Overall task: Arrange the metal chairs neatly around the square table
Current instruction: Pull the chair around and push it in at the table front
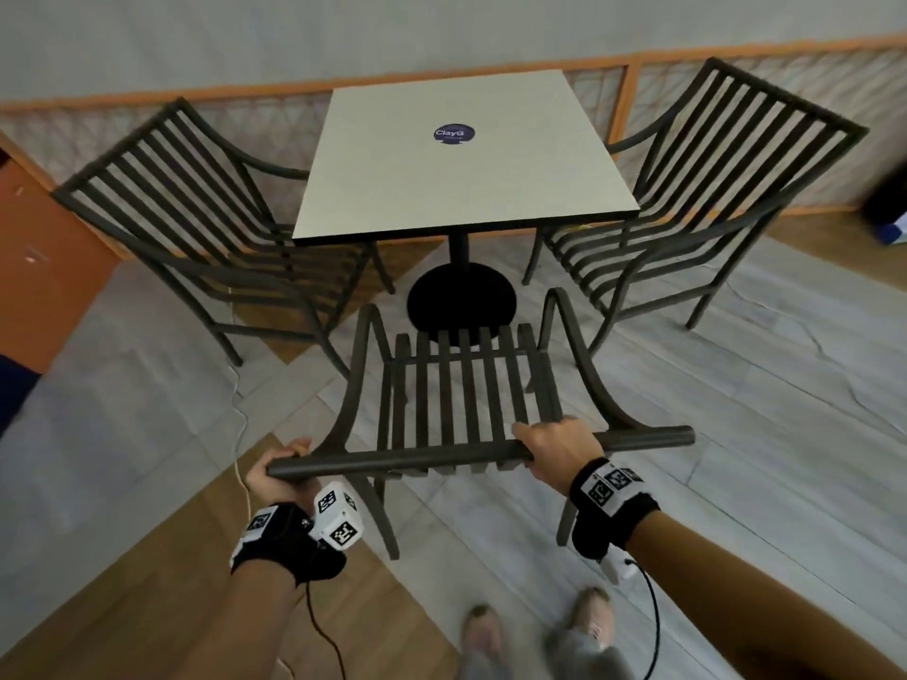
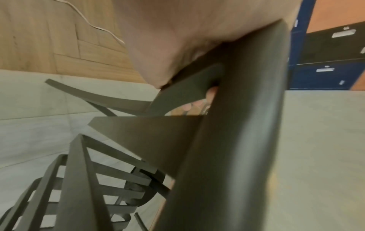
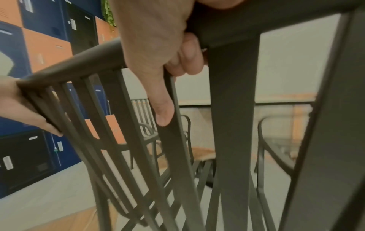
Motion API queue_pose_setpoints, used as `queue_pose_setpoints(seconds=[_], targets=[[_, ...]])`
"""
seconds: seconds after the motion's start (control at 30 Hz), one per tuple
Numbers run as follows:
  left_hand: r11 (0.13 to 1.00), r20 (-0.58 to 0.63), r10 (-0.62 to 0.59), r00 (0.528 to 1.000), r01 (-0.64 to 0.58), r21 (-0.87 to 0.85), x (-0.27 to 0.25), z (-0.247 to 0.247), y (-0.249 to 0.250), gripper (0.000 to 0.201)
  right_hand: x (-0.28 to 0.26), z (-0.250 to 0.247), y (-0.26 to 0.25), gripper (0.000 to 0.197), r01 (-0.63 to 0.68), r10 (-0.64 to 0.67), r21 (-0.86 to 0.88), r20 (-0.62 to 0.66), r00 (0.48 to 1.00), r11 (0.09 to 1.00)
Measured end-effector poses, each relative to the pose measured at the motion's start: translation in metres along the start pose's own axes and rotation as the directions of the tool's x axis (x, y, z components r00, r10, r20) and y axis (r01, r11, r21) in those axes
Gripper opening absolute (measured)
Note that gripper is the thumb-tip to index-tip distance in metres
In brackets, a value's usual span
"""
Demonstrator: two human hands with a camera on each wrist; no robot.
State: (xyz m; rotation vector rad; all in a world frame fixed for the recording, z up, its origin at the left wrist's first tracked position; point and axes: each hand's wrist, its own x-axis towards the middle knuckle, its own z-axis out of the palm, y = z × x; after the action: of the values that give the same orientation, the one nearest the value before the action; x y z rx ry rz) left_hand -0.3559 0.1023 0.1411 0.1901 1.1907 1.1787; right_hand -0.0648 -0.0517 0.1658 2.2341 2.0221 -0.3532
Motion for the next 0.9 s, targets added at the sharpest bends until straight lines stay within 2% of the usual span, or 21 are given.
queue_pose_setpoints(seconds=[0.03,0.17,0.37,0.43,0.47,0.5,0.53,0.57,0.6,0.63,0.67,0.7,0.73,0.77,0.8,0.87,0.9], targets=[[1.000,-0.015,-0.004,1.000,0.004,0.012,0.000,-0.007,-0.003,0.003,-0.001,0.006,-0.003,0.011,-0.011,0.011,0.015,0.014,1.000,1.000],[0.992,-0.012,-0.074,0.997,0.072,-0.107,0.001,-0.035,-0.022,0.017,-0.012,0.037,-0.011,0.012,-0.032,0.020,0.086,0.131,0.991,0.996],[0.996,0.033,-0.075,0.997,0.077,-0.047,0.003,-0.044,-0.029,0.004,-0.013,0.047,-0.006,0.010,0.013,-0.024,0.140,0.077,0.997,0.990],[0.997,0.013,-0.073,0.997,0.073,0.032,0.006,-0.049,-0.028,0.016,-0.014,0.046,-0.006,0.010,0.025,-0.031,0.144,0.042,0.999,0.989],[0.988,0.001,-0.027,1.000,0.026,0.152,0.004,-0.051,-0.028,0.027,-0.015,0.046,-0.005,0.009,0.029,-0.032,0.135,0.018,0.999,0.990],[0.937,-0.015,0.071,0.997,-0.062,0.345,0.005,-0.055,-0.030,0.032,-0.017,0.046,-0.003,0.010,0.032,-0.029,0.118,-0.020,0.999,0.992],[0.801,0.016,0.221,0.975,-0.191,0.567,0.001,-0.057,-0.032,0.029,-0.020,0.049,0.001,0.014,0.021,-0.015,0.096,-0.065,0.998,0.995],[0.585,0.115,0.343,0.932,-0.307,0.751,-0.005,-0.058,-0.033,0.021,-0.024,0.051,0.006,0.018,0.000,0.006,0.064,-0.089,0.996,0.998],[0.324,0.265,0.397,0.879,-0.405,0.855,-0.012,-0.057,-0.035,0.014,-0.027,0.052,0.010,0.021,-0.032,0.035,0.034,-0.096,0.995,0.999],[0.045,0.416,0.383,0.825,-0.466,0.884,-0.017,-0.056,-0.036,0.010,-0.030,0.053,0.014,0.023,-0.069,0.070,0.014,-0.099,0.993,0.998],[-0.203,0.527,0.328,0.784,-0.487,0.850,-0.020,-0.056,-0.037,0.019,-0.033,0.054,0.016,0.024,-0.100,0.100,0.011,-0.092,0.991,0.995],[-0.400,0.630,0.242,0.738,-0.515,0.758,-0.022,-0.052,-0.038,0.033,-0.034,0.054,0.017,0.024,-0.118,0.118,0.005,-0.090,0.989,0.993],[-0.544,0.716,0.136,0.684,-0.553,0.631,-0.022,-0.048,-0.039,0.045,-0.034,0.053,0.016,0.022,-0.132,0.132,-0.001,-0.086,0.988,0.991],[-0.635,0.777,0.017,0.629,-0.594,0.494,-0.019,-0.044,-0.041,0.057,-0.033,0.051,0.015,0.015,-0.140,0.139,0.000,-0.072,0.988,0.990],[-0.680,0.802,-0.099,0.590,-0.628,0.378,-0.018,-0.038,-0.043,0.069,-0.032,0.049,0.014,0.008,-0.150,0.150,0.003,-0.047,0.988,0.989],[-0.693,0.764,-0.275,0.584,-0.671,0.264,-0.014,-0.027,-0.045,0.096,-0.030,0.049,0.013,0.010,-0.154,0.154,-0.013,0.007,0.988,0.988],[-0.693,0.747,-0.314,0.586,-0.679,0.242,-0.012,-0.021,-0.044,0.106,-0.029,0.049,0.014,0.011,-0.157,0.157,-0.024,0.013,0.987,0.987]])
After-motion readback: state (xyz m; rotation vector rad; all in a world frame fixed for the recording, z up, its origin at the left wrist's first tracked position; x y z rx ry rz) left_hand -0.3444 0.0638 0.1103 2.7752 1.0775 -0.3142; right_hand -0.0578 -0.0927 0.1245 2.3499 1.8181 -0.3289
